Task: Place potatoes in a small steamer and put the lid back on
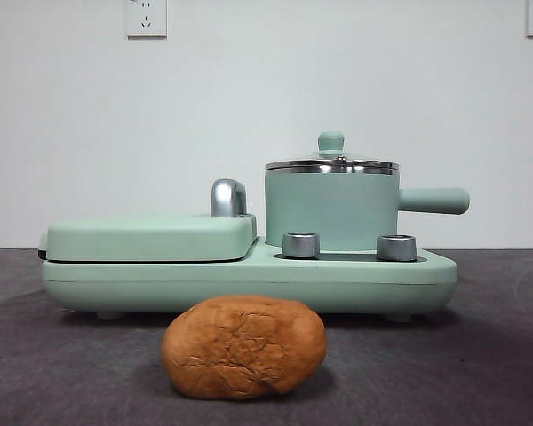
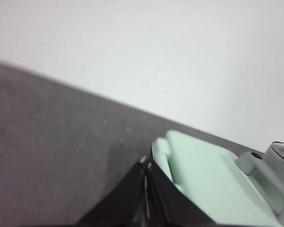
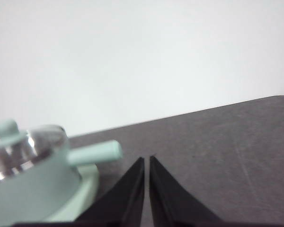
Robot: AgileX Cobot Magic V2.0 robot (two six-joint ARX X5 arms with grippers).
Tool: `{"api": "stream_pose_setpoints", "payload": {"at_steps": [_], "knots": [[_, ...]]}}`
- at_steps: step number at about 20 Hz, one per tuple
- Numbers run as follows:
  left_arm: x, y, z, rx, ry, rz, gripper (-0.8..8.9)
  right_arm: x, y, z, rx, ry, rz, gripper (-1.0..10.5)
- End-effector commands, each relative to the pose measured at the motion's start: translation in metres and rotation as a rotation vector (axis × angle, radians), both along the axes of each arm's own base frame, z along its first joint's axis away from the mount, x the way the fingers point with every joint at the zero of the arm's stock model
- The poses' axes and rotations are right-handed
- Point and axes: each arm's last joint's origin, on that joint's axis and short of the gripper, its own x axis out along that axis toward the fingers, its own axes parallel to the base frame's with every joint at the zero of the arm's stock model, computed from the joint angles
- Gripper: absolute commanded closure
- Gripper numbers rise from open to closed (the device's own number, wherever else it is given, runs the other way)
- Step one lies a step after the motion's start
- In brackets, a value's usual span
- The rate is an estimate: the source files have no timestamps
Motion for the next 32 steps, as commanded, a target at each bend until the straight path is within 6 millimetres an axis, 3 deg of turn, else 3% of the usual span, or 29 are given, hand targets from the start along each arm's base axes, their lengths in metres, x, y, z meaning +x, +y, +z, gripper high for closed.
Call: {"api": "stream_pose_setpoints", "payload": {"at_steps": [1, 7, 17, 23, 28, 32], "knots": [[-0.007, 0.0, 0.026, -0.05, -0.001, 0.0, 8.05, -0.004, 0.0, 0.019, 0.083, -0.013, 0.021, 9.3], [-0.011, -0.002, 0.07, 0.061, 0.061, -0.085, 8.05, -0.008, 0.003, 0.057, 0.015, 0.061, 0.106, 9.3], [0.004, -0.011, 0.126, 0.295, 0.171, -0.411, 8.05, -0.001, 0.012, 0.101, -0.247, 0.205, 0.394, 9.3], [0.012, -0.015, 0.141, 0.506, 0.189, -0.584, 8.07, 0.0, 0.015, 0.111, -0.471, 0.205, 0.471, 9.3], [0.011, -0.02, 0.144, 0.789, 0.068, -0.669, 8.07, -0.002, 0.017, 0.11, -0.594, 0.191, 0.497, 9.3], [0.011, -0.021, 0.145, 0.819, 0.044, -0.684, 7.99, -0.003, 0.018, 0.109, -0.616, 0.188, 0.507, 9.3]]}}
